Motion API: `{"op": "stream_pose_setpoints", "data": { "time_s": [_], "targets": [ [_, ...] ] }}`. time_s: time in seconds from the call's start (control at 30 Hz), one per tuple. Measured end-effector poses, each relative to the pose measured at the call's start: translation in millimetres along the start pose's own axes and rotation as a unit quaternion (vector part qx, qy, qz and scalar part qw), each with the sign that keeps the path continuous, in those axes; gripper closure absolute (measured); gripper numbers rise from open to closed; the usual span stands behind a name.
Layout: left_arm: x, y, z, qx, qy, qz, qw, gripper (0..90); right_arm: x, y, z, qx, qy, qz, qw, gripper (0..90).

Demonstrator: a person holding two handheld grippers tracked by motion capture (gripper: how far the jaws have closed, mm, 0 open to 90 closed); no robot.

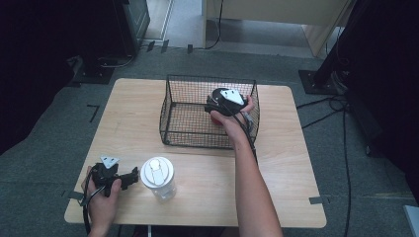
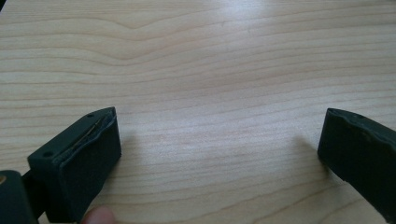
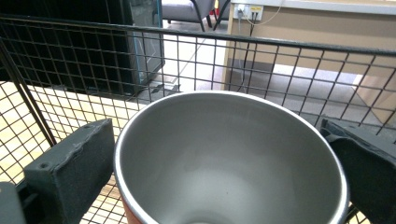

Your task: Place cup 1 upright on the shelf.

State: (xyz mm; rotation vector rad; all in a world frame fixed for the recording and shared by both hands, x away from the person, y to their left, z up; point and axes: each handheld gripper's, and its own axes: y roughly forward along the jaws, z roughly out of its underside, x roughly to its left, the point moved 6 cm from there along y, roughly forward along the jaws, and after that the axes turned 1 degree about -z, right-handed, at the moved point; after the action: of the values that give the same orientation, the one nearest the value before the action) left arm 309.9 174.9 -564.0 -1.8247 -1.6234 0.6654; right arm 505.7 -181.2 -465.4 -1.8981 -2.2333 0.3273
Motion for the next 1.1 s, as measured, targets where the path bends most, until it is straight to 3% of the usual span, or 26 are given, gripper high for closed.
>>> {"op": "stream_pose_setpoints", "data": {
  "time_s": [0.1, 0.47, 0.8, 1.1],
  "targets": [
    [0.0, 0.0, 0.0, 0.0, 0.0, 0.0, 1.0, 0.0, 0.4, 0.1, -1.7, -0.003, 0.002, 0.004, 1.0, 0.0],
    [-0.3, 0.5, -0.6, 0.001, 0.003, 0.0, 1.0, 0.0, -7.3, -13.8, -24.5, -0.063, -0.009, 0.018, 0.9978, 0.0],
    [-1.0, 0.9, -1.1, 0.001, 0.003, 0.001, 1.0, 0.0, -17.6, -51.0, -50.3, -0.102, -0.004, 0.012, 0.9947, 0.0],
    [-0.8, 0.8, -1.1, 0.001, 0.004, 0.001, 1.0, 0.0, -10.0, -87.2, -54.0, -0.109, -0.016, -0.012, 0.9938, 0.0]
  ]
}}
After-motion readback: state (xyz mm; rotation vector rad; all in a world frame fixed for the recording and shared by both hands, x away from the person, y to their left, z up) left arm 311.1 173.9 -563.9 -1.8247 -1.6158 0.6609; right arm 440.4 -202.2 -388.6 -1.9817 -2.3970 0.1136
